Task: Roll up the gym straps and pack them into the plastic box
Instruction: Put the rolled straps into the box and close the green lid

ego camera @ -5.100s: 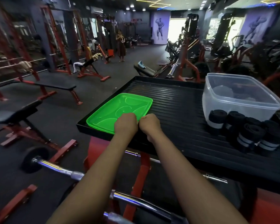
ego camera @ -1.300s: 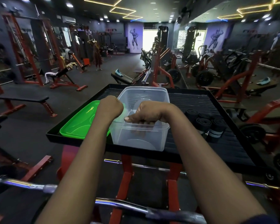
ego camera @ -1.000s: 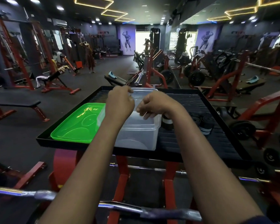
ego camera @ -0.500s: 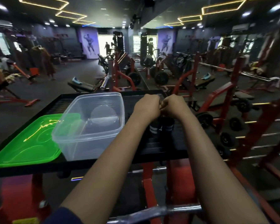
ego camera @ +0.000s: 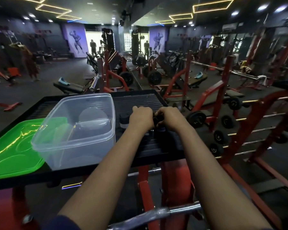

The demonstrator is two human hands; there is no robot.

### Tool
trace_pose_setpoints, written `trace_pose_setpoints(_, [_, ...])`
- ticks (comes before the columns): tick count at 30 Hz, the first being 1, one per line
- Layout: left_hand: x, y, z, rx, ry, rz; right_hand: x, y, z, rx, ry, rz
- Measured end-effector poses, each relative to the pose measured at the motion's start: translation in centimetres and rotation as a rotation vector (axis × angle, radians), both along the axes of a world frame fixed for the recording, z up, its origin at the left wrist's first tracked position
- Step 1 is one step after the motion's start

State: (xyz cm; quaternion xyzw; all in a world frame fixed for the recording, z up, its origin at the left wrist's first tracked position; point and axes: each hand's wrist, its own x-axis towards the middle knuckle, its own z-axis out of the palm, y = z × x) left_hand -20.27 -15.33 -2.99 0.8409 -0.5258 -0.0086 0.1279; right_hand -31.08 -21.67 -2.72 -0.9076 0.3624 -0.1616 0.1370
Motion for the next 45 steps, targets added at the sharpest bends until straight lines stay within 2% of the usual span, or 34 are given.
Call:
trace_pose_setpoints(6, [0.0,0.8,0.4,-0.023,-0.020,-0.001,0.2,0.2,0.3,0.033,-0.015,-0.027])
trace_pose_setpoints(11, [0.0,1.2,0.7,-0.090,0.055,-0.025,0.5,0.7,1.0,0.022,-0.015,-0.016])
trace_pose_setpoints(15, [0.5,2.0,2.4,-0.179,0.034,-0.034,0.6,1.3,2.9,-0.026,-0.042,-0.020])
trace_pose_setpoints(19, [1.0,3.4,5.6,-0.392,-0.016,-0.035,1.5,1.9,5.5,-0.146,-0.209,-0.018])
trace_pose_setpoints(22, [1.5,5.7,8.4,-0.548,-0.094,0.020,3.0,3.1,7.2,-0.150,-0.393,0.029])
trace_pose_setpoints(24, [1.7,7.8,10.2,-0.572,-0.134,0.050,3.9,4.4,8.0,-0.102,-0.534,0.075])
trace_pose_setpoints(26, [2.3,10.1,11.6,-0.517,-0.151,0.085,5.1,5.9,8.4,-0.049,-0.603,0.134])
trace_pose_setpoints(31, [5.5,14.5,11.4,-0.305,-0.017,0.182,8.2,9.1,7.7,0.002,-0.452,0.286])
trace_pose_setpoints(34, [6.7,16.5,10.1,-0.257,0.147,0.205,9.3,10.5,7.9,-0.037,-0.425,0.346])
trace_pose_setpoints(37, [7.5,17.5,9.2,-0.213,0.184,0.236,9.9,11.2,8.1,-0.002,-0.358,0.407])
trace_pose_setpoints(41, [8.6,17.9,7.9,-0.073,0.340,0.251,10.6,12.0,7.7,0.029,-0.133,0.493])
trace_pose_setpoints(45, [9.3,17.2,5.5,0.102,0.411,0.262,11.4,12.5,6.7,0.011,0.204,0.511])
